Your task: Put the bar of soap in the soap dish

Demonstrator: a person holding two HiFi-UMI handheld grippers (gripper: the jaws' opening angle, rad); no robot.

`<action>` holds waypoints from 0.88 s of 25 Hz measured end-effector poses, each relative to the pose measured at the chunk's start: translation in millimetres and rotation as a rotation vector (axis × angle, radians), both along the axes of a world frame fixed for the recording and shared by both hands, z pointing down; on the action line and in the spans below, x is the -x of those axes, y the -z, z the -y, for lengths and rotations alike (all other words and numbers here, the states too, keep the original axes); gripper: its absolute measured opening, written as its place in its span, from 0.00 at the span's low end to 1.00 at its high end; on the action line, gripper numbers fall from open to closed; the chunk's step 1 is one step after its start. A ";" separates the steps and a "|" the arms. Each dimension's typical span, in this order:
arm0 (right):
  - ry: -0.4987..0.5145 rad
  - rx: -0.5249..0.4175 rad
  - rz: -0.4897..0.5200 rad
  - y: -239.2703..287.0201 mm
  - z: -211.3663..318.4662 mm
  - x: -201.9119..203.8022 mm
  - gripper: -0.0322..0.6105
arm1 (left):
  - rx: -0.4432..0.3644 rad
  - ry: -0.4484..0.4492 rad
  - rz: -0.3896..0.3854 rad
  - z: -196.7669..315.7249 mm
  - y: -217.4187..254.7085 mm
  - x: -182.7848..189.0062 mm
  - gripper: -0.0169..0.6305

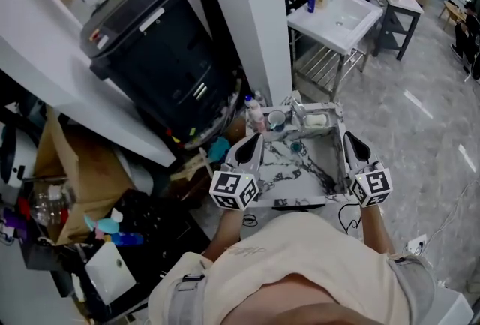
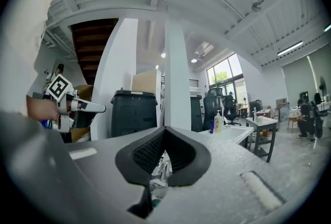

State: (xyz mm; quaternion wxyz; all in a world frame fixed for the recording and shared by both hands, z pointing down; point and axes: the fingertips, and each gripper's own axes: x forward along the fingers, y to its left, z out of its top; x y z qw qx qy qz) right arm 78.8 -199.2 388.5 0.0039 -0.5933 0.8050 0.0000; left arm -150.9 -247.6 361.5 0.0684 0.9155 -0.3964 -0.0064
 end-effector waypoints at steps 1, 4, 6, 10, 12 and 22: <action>-0.004 0.000 0.000 0.3 -1.9 -1.6 0.05 | 0.008 -0.001 0.001 -2.3 -2.6 -0.5 0.05; -0.005 -0.003 -0.016 2.8 -5.1 -4.9 0.05 | 0.026 0.001 -0.006 -6.4 -7.1 -0.4 0.05; -0.002 -0.009 -0.028 4.8 -5.6 -4.9 0.05 | 0.030 0.010 -0.013 -7.5 -8.1 1.0 0.05; 0.018 -0.012 -0.053 6.5 -5.6 1.1 0.05 | 0.029 0.020 -0.011 -12.9 -10.3 1.4 0.05; 0.028 -0.016 -0.064 7.4 -6.5 3.3 0.05 | 0.032 0.016 -0.010 -15.8 -11.3 -0.4 0.05; 0.033 -0.026 -0.070 9.7 -5.2 4.5 0.05 | 0.053 0.022 -0.024 -11.7 -8.8 0.6 0.05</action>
